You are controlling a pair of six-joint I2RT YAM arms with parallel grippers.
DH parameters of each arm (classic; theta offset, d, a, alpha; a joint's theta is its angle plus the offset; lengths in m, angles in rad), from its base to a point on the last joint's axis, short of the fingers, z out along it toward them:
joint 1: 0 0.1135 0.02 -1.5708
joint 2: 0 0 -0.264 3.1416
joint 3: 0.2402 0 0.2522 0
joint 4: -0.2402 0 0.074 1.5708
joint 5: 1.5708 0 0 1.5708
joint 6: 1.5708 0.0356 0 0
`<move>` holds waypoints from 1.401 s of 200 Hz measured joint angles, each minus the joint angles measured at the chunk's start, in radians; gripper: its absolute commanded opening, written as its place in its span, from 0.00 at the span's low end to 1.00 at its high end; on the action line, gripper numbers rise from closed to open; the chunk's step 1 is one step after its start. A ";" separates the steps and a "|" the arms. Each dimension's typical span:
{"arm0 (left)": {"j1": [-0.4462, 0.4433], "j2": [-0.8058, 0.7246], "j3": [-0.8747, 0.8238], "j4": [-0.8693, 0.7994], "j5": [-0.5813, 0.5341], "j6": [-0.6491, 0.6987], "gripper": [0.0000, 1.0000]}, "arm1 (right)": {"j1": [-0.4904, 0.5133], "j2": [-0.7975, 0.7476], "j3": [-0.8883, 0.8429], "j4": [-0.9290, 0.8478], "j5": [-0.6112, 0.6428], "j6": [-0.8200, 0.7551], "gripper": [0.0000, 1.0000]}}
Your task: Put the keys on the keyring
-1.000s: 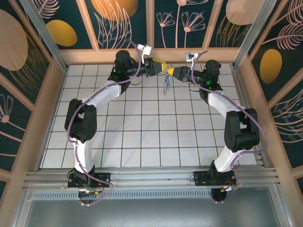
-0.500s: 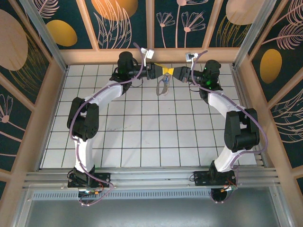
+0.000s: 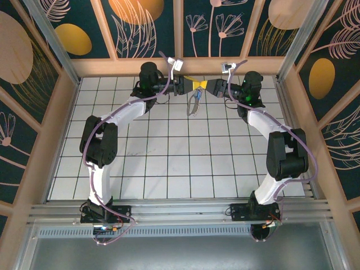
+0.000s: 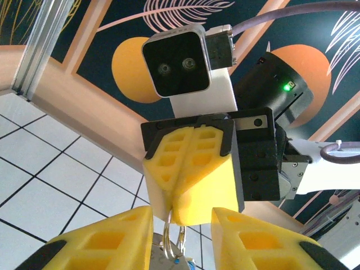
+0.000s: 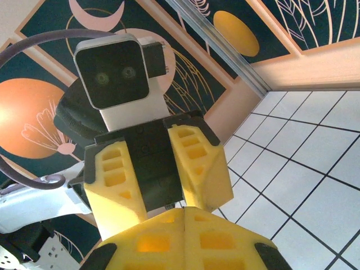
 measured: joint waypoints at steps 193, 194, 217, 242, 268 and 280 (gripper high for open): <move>-0.013 0.026 -0.001 0.024 0.001 -0.035 0.02 | -0.006 0.011 0.000 0.012 0.003 0.006 0.00; -0.013 0.026 -0.001 0.025 0.000 -0.035 0.01 | -0.006 0.011 0.000 0.013 0.003 0.006 0.00; -0.013 0.027 -0.008 0.050 -0.004 -0.051 0.00 | -0.008 0.011 0.000 0.016 0.002 0.006 0.00; -0.015 0.027 -0.035 0.105 -0.016 -0.081 0.00 | -0.008 0.011 -0.001 0.013 0.003 0.007 0.28; -0.020 0.025 -0.087 0.176 -0.042 -0.110 0.00 | -0.021 -0.005 -0.030 0.008 0.036 0.003 0.37; -0.021 0.025 -0.113 0.190 -0.058 -0.125 0.00 | -0.029 -0.034 -0.063 0.009 0.059 0.004 0.38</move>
